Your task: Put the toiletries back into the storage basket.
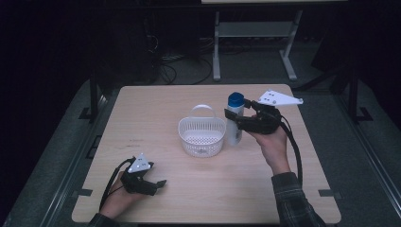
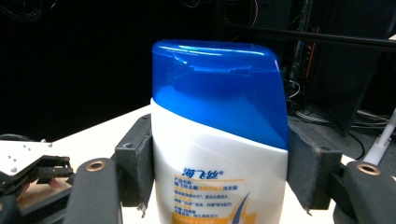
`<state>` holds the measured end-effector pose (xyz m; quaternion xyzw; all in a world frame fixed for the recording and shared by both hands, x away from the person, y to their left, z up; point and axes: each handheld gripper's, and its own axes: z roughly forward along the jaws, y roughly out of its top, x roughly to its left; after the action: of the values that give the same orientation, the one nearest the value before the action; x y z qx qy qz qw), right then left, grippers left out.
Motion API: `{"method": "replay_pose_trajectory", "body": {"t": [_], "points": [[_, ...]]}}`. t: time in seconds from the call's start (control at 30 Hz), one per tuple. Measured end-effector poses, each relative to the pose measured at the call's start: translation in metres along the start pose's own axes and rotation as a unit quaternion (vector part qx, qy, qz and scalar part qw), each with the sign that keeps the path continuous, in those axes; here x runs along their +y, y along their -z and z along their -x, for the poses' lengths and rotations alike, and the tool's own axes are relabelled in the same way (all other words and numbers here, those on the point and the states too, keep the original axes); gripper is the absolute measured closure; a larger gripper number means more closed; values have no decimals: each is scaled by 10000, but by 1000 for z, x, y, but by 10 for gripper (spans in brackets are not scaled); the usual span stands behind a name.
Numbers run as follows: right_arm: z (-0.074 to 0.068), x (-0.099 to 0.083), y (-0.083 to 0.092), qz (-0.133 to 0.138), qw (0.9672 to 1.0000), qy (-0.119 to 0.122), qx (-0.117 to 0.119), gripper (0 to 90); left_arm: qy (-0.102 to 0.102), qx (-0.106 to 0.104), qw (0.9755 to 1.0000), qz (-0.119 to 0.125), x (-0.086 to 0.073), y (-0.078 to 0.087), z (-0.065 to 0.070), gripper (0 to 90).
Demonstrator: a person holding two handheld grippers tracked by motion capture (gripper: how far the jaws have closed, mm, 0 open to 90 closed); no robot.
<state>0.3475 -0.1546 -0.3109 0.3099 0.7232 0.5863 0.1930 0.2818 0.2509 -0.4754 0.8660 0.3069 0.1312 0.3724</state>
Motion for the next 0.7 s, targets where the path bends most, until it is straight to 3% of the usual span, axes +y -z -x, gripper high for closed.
{"method": "replay_pose_trajectory", "body": {"t": [0.7], "points": [[-7, 14, -32, -24, 9999, 124, 3, 341, -17, -9, 10000, 7, 0, 0, 0, 128]]}}
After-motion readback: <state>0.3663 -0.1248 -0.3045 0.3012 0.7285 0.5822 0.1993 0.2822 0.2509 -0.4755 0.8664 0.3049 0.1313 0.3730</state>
